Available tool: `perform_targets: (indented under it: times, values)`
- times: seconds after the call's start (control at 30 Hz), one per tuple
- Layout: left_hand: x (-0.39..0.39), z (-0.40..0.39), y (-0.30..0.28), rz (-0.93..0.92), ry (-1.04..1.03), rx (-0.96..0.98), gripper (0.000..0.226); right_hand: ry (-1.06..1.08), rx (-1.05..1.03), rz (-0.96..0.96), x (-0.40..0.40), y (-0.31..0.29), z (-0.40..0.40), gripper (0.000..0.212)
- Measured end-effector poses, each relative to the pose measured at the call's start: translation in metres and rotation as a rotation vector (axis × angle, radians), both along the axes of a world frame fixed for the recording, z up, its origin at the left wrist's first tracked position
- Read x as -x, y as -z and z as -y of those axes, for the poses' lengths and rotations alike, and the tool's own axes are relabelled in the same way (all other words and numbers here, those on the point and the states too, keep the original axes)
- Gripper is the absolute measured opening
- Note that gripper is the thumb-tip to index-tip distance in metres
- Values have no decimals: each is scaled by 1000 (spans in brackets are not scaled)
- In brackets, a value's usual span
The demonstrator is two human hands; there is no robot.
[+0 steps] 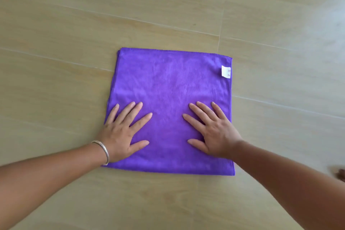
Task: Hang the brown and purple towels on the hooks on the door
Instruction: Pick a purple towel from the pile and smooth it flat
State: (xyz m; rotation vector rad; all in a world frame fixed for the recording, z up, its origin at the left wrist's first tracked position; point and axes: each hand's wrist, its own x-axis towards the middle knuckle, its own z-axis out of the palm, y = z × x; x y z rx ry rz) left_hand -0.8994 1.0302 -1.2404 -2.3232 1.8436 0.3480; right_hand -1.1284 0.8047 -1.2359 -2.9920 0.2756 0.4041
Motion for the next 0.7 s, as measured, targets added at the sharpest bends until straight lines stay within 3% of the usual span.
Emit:
perform_targets:
  times: [0.23, 0.4, 0.5, 0.7]
  values:
    - [-55, 60, -11, 45, -112, -31, 77, 150, 46, -36, -45, -12, 25, 68]
    - [-32, -1, -6, -49, 156, 128, 68, -77, -1, 101, 3, 0, 1, 77]
    - [-39, -37, -1, -114, 215, 156, 68, -206, 5, 154, 19, 11, -1, 79]
    - [-40, -57, -20, -142, 128, 222, 38, -184, 54, 253, 36, 6, -23, 40]
